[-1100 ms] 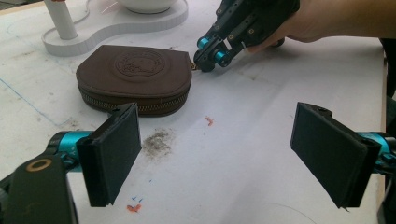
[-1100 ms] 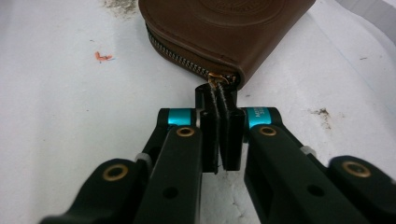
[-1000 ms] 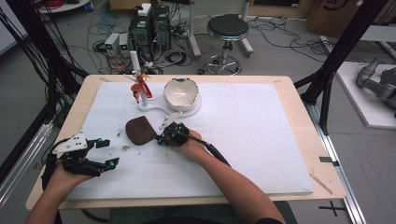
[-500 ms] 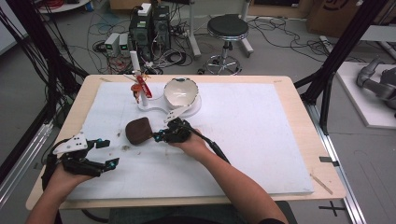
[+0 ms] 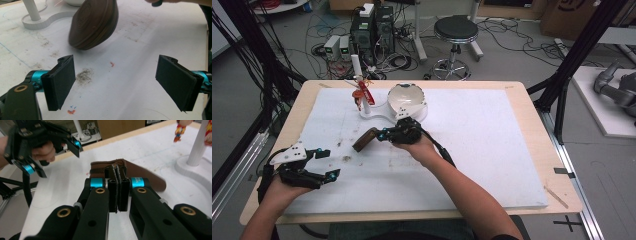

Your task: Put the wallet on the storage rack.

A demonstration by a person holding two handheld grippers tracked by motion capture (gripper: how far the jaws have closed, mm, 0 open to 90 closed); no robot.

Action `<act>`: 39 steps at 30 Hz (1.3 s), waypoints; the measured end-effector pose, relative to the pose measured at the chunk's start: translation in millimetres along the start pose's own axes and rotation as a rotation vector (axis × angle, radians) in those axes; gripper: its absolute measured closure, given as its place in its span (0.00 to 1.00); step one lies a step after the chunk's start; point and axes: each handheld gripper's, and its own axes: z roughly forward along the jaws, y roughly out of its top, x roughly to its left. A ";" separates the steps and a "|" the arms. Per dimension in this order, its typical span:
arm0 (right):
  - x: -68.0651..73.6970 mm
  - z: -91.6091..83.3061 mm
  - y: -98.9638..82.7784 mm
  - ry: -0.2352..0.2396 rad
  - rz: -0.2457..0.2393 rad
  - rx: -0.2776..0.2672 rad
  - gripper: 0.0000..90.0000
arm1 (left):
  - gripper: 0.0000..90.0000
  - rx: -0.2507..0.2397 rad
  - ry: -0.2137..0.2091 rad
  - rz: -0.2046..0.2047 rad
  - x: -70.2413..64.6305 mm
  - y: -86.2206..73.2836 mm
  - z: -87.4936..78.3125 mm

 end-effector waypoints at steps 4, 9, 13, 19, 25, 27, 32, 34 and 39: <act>0.0 -8.8 12.5 -0.009 -0.005 -0.038 1.00 | 0.18 0.000 0.000 -0.001 -0.2 0.0 -0.2; -1.7 -17.0 19.5 -0.025 -0.012 -0.064 1.00 | 0.18 0.000 -0.001 0.002 0.1 -0.1 -0.9; -3.6 -20.2 19.5 -0.027 -0.003 -0.071 1.00 | 0.18 0.001 0.001 0.003 -0.2 -0.1 -0.8; -7.3 -25.8 22.8 -0.038 0.008 -0.112 1.00 | 0.18 0.003 0.002 0.002 -0.1 -0.3 -0.5; -11.0 -36.3 31.8 -0.056 0.004 -0.151 1.00 | 0.18 0.003 0.002 -0.001 0.0 -0.7 -0.2; -11.5 -40.4 36.0 -0.063 0.000 -0.158 1.00 | 0.18 0.004 0.002 -0.001 -0.1 -0.7 -0.1; -14.1 -49.1 44.3 -0.082 -0.002 -0.185 1.00 | 0.18 0.006 0.001 0.002 -0.3 -0.6 -0.3; -15.7 -51.9 47.0 -0.087 0.002 -0.196 1.00 | 0.18 0.004 0.001 0.000 -0.4 -0.6 -0.2; -21.4 -58.7 54.0 -0.109 0.000 -0.218 1.00 | 0.18 0.006 0.002 -0.001 -0.3 -1.0 -0.1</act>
